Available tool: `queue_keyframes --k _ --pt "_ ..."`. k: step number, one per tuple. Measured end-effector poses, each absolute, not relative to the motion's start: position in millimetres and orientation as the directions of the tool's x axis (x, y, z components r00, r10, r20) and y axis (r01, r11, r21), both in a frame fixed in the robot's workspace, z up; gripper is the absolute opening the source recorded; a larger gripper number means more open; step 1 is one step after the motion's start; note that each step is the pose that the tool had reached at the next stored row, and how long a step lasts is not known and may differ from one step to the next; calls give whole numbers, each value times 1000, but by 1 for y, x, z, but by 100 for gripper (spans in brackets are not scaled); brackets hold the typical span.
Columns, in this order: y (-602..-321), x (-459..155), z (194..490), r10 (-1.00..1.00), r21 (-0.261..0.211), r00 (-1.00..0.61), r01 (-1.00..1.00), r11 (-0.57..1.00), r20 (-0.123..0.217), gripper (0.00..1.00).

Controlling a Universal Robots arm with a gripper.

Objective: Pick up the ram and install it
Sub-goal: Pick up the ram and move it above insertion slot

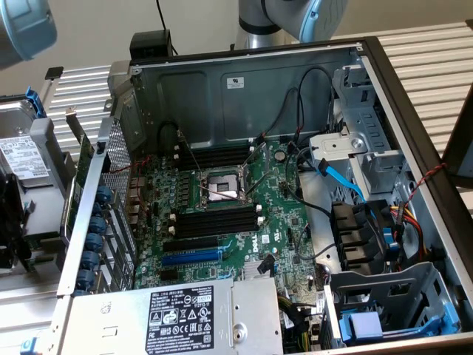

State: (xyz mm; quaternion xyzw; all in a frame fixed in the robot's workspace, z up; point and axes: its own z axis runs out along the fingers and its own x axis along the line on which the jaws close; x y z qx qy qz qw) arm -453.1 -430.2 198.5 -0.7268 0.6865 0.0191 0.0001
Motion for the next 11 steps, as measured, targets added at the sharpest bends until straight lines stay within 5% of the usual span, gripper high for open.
queue_keyframes --k 4,6,11 --pt "-430 -453 198 -998 26 57 -998 -57 -28 25" --pt "-430 -453 198 -998 26 57 -998 -57 -28 13" --pt "-430 -453 200 -998 26 56 -998 -57 -28 13"
